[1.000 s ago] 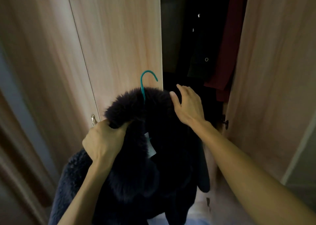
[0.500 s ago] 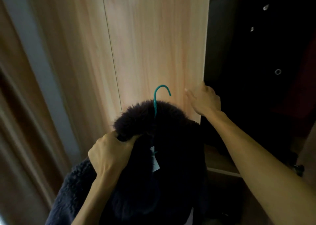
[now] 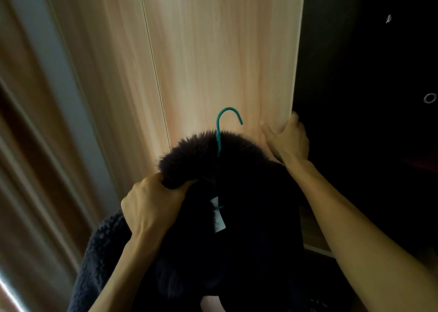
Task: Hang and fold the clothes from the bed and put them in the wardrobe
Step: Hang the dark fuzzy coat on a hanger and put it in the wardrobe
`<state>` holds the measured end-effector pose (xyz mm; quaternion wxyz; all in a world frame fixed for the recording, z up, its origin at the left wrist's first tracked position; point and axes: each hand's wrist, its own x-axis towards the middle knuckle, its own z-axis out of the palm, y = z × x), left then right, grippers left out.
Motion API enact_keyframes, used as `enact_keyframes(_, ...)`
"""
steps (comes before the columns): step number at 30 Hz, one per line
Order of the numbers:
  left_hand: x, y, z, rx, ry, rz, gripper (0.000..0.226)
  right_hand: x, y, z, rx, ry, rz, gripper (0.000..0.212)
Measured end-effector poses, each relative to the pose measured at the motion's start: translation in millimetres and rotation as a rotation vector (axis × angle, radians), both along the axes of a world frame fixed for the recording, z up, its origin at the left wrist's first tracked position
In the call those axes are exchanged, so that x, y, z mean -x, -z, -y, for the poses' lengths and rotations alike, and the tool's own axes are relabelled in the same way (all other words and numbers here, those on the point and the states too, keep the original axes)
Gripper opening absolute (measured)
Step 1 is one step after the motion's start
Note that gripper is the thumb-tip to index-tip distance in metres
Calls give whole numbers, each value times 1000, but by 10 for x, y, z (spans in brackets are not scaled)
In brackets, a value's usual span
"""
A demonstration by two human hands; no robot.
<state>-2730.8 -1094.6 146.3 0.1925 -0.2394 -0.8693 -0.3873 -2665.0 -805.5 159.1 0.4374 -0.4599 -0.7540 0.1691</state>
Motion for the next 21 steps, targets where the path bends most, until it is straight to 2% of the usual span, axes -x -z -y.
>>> enact_keyframes(8, -224, 33, 603, -4, -3, -39, 50, -159, 49, 618, 41, -66, -83, 98)
enact_keyframes(15, -436, 165, 1404, 20, -27, -81, 53, -260, 52, 1485, 98, -87, -12, 98)
enact_keyframes(21, -632, 281, 2096, 49, -61, -66, 60, -273, 47, 2373, -47, -212, 56, 89)
